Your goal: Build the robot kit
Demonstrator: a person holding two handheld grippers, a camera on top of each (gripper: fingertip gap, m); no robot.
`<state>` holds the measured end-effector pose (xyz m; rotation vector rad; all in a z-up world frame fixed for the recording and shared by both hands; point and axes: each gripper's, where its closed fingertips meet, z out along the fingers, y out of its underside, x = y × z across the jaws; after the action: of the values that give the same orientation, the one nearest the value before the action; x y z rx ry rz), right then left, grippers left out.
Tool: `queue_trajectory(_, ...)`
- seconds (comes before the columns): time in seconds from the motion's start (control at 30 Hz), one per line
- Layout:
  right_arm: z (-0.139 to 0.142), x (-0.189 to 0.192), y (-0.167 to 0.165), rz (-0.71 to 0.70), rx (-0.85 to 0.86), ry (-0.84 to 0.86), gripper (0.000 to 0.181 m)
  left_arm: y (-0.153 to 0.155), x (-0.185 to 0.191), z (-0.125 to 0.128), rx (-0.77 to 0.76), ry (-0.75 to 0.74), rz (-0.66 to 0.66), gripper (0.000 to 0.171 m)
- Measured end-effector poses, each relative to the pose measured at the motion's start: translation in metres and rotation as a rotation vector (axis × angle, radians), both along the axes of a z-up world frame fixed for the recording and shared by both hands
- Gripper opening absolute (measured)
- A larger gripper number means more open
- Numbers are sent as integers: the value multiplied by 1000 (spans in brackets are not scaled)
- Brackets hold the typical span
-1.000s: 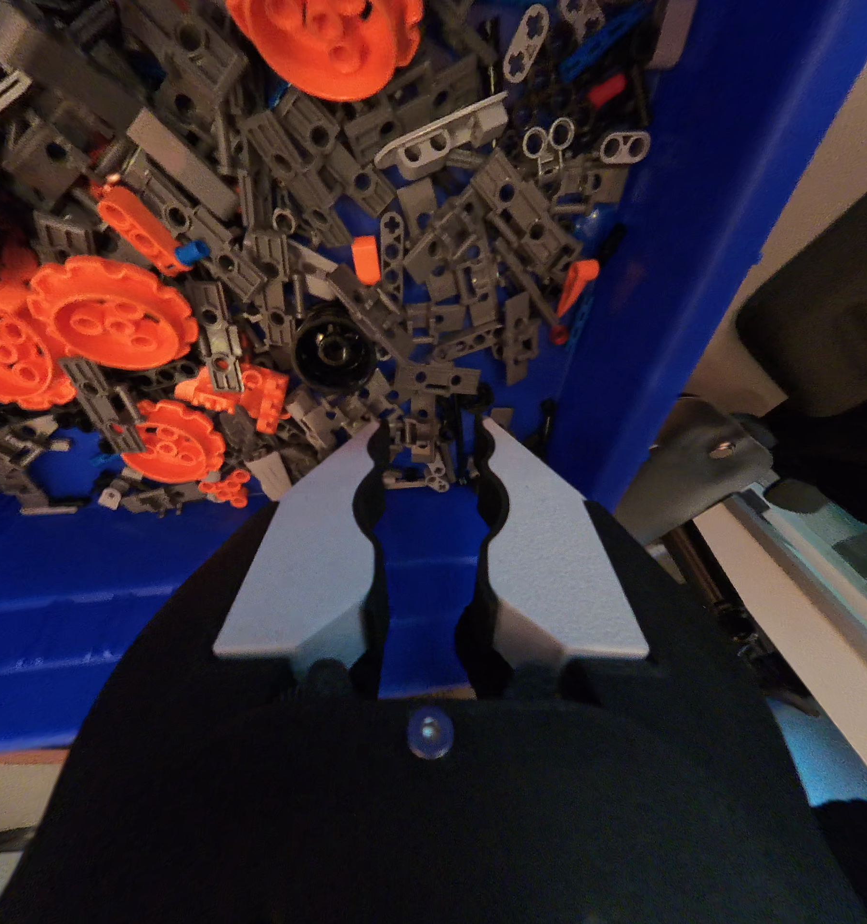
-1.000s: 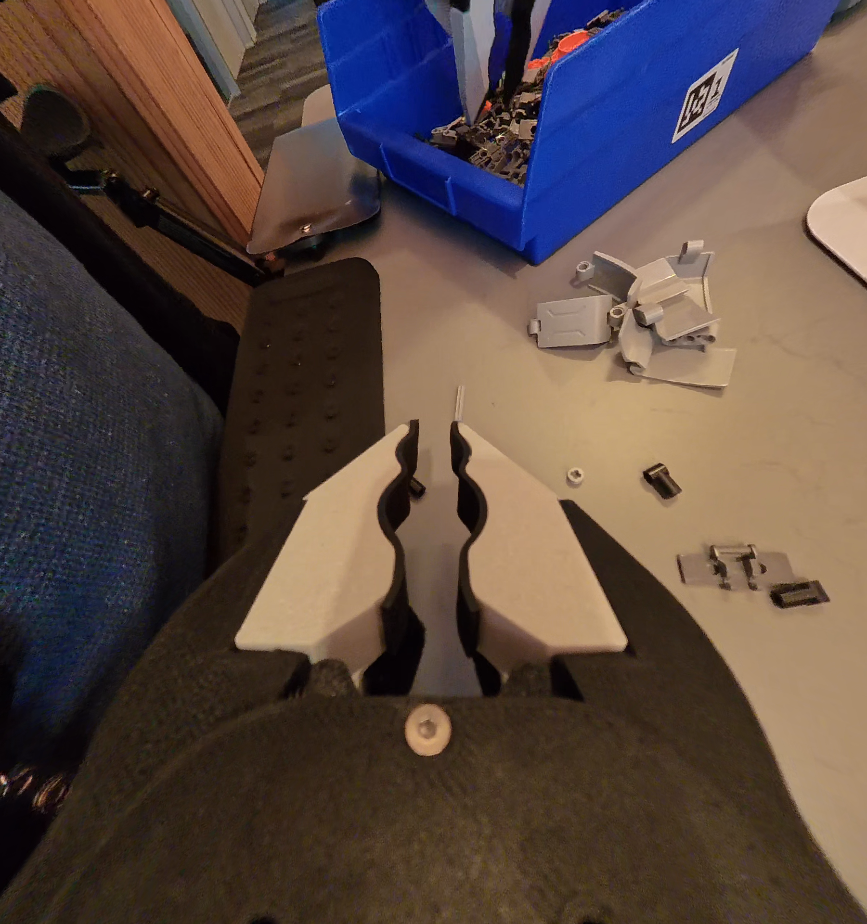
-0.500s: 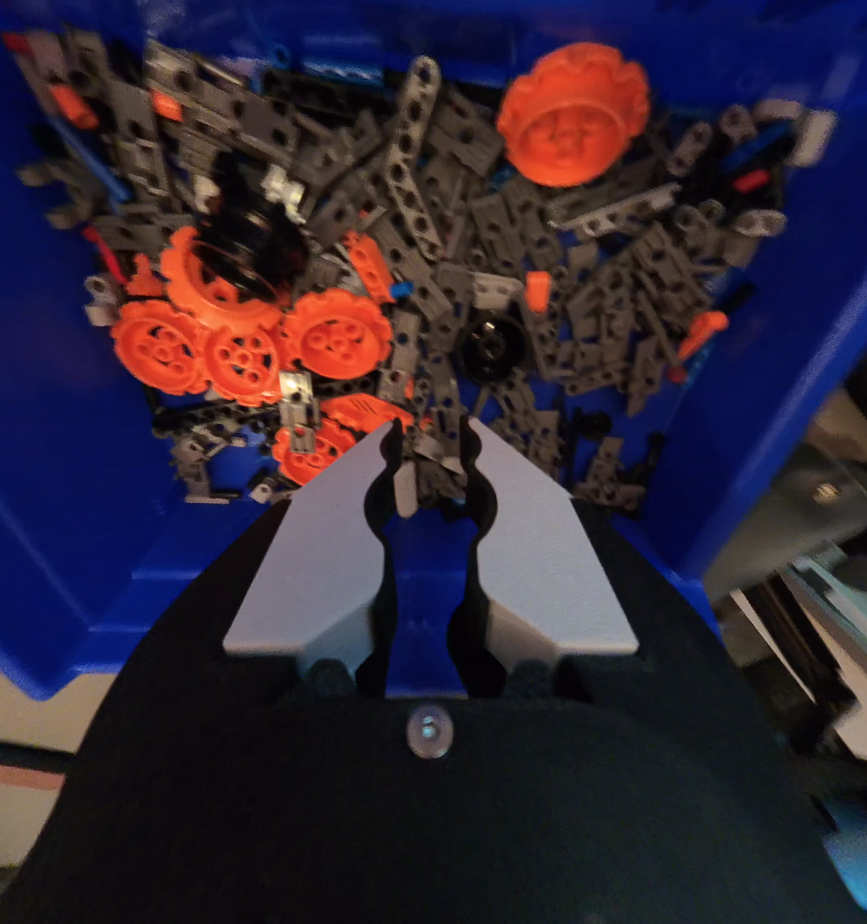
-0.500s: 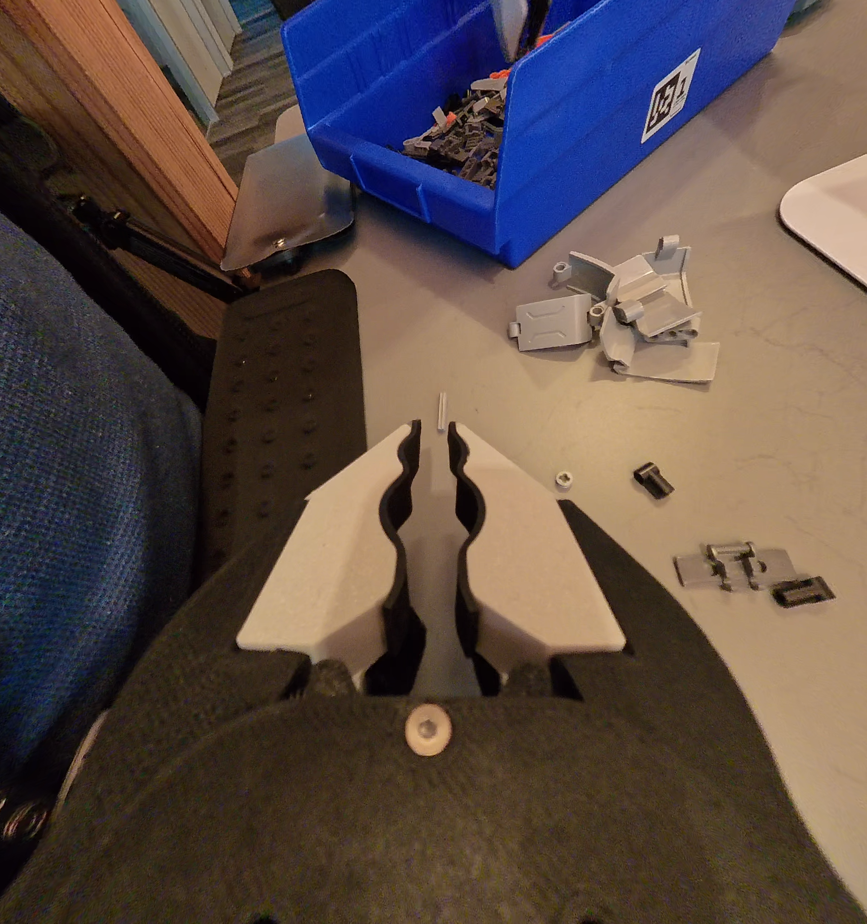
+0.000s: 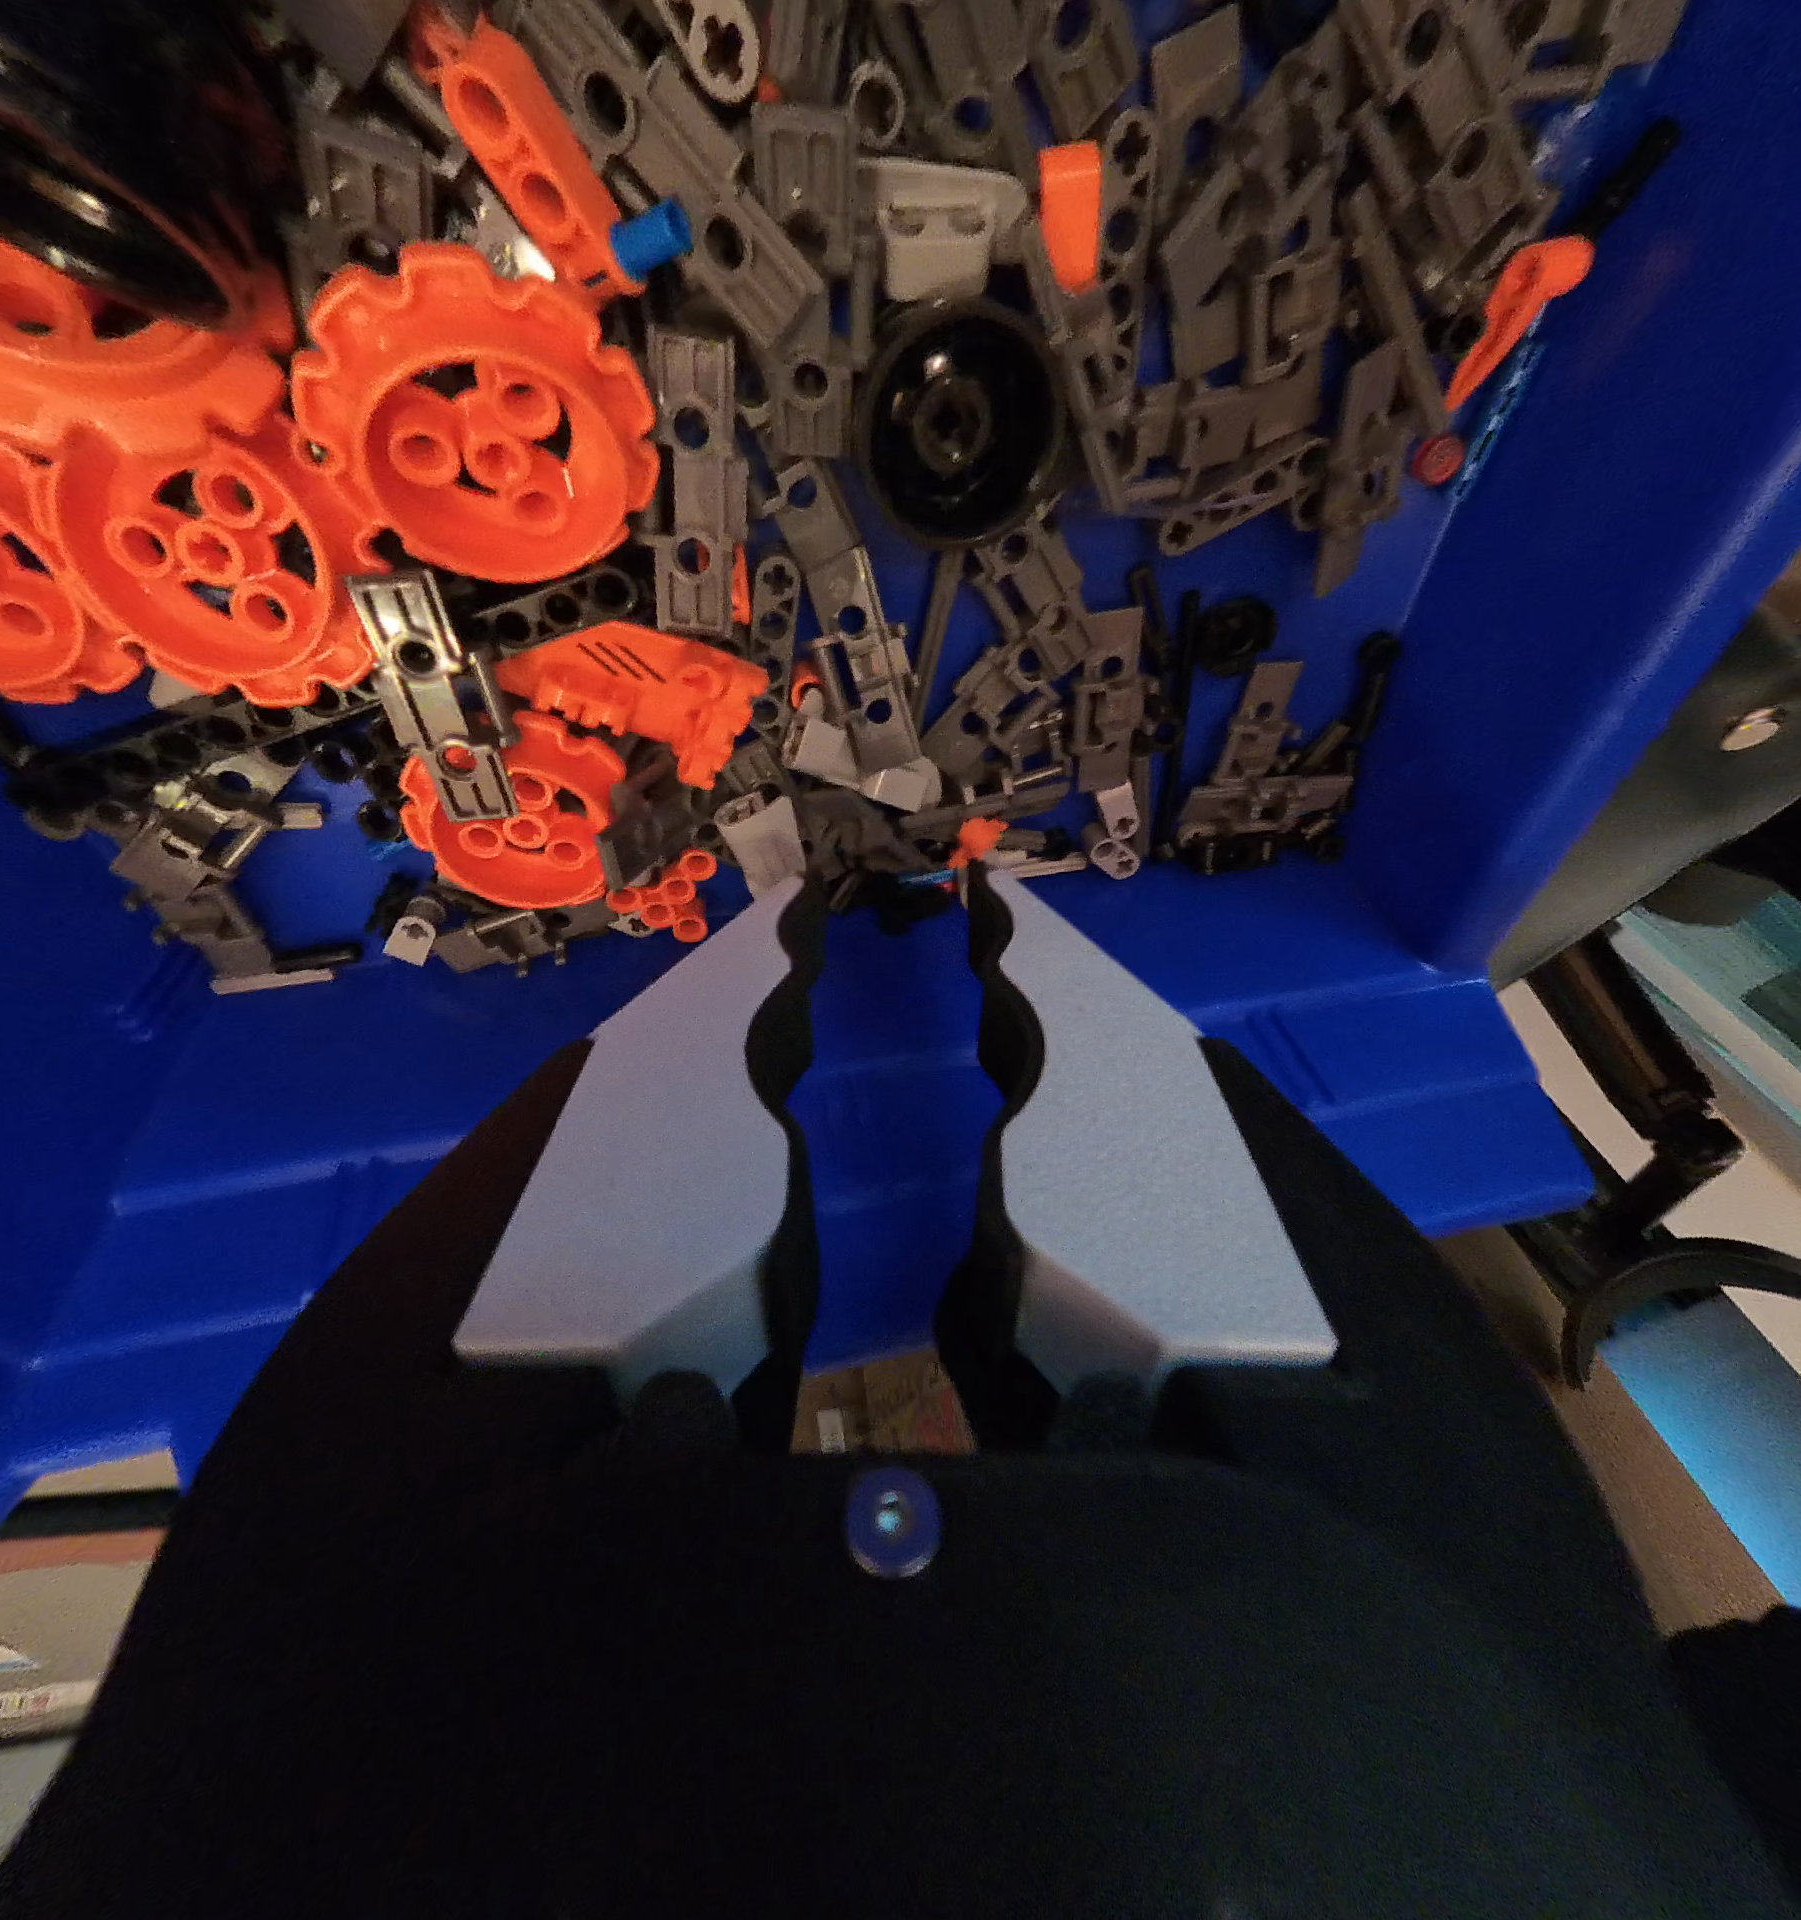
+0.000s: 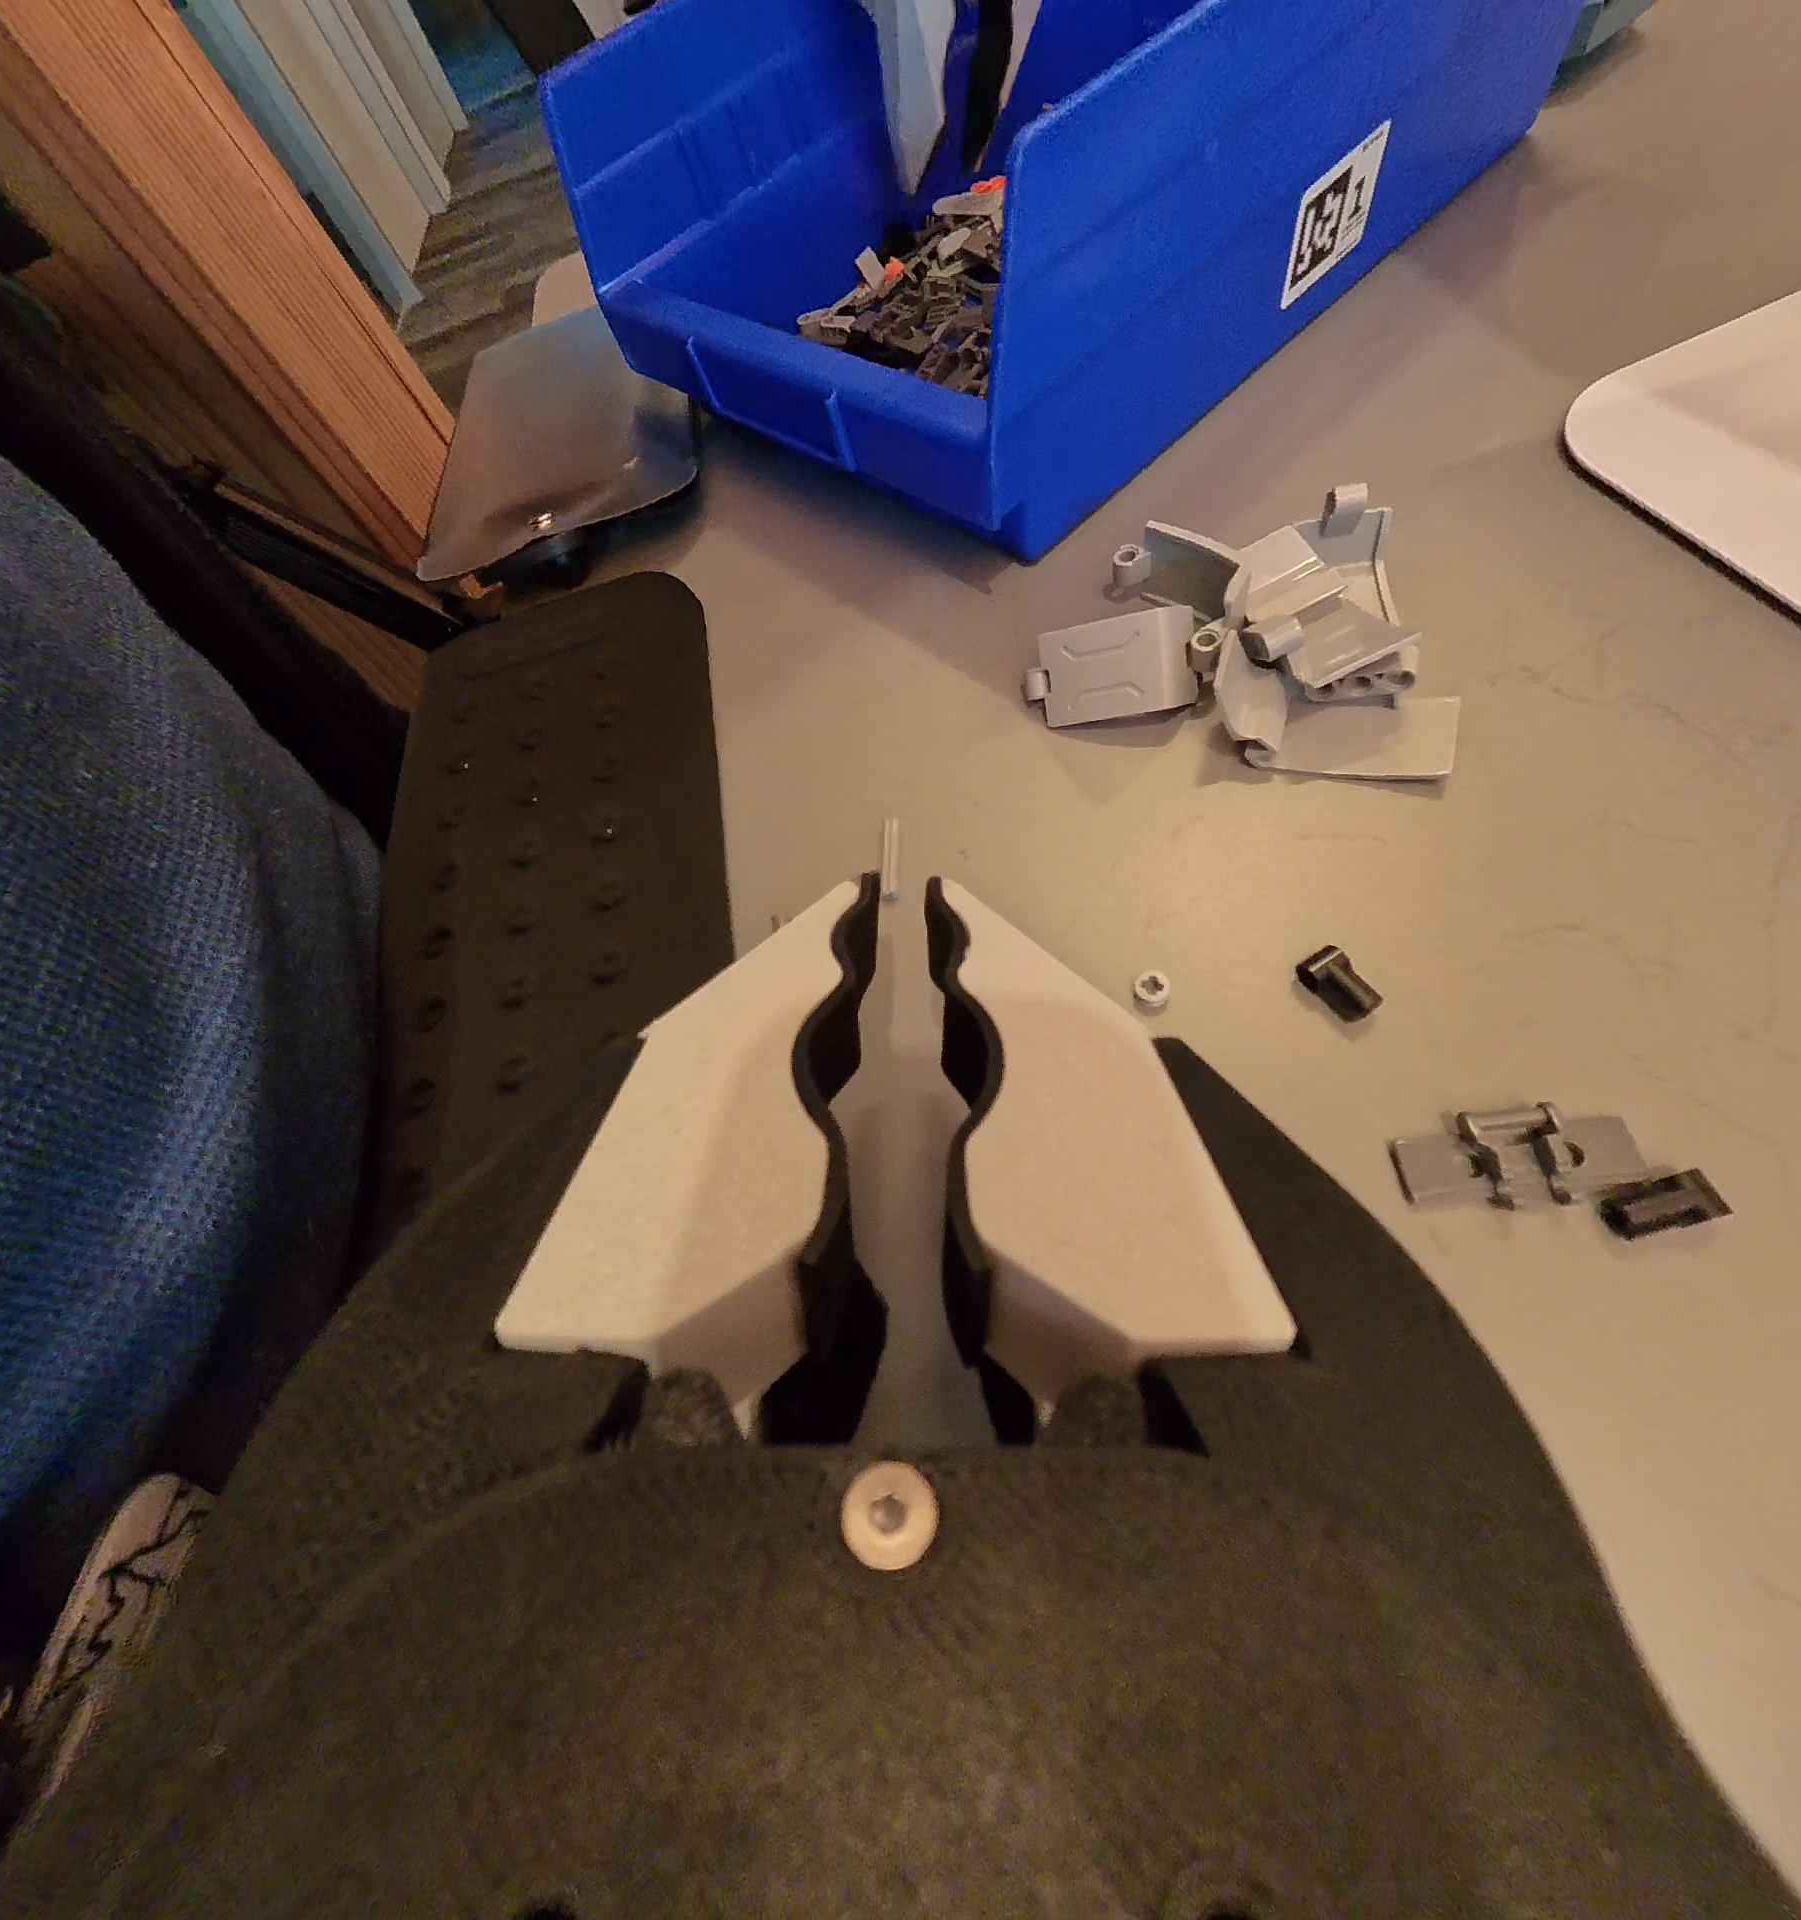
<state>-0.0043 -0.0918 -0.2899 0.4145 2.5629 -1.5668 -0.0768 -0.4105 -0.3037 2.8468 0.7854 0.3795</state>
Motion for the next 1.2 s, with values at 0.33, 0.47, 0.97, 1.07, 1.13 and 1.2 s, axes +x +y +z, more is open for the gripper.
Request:
queue_trajectory(0.33,-8,-6,1,-33,47,42,5,0,-11,-23,-31,30,-1,7)
queue_trajectory(0.47,-8,-10,2,-55,45,43,5,8,-26,-5,-8,125,-2,11)
queue_trajectory(0.97,-12,-15,3,-85,68,60,5,158,7,-22,470,232,-187,29)
queue_trajectory(1.07,-11,-16,4,-90,67,63,5,156,1,-26,449,259,-161,24)
queue_trajectory(1.13,-11,-16,4,-91,65,66,5,155,1,-26,455,268,-155,25)
queue_trajectory(1.2,-11,-16,4,-93,66,68,5,154,1,-26,450,276,-142,25)
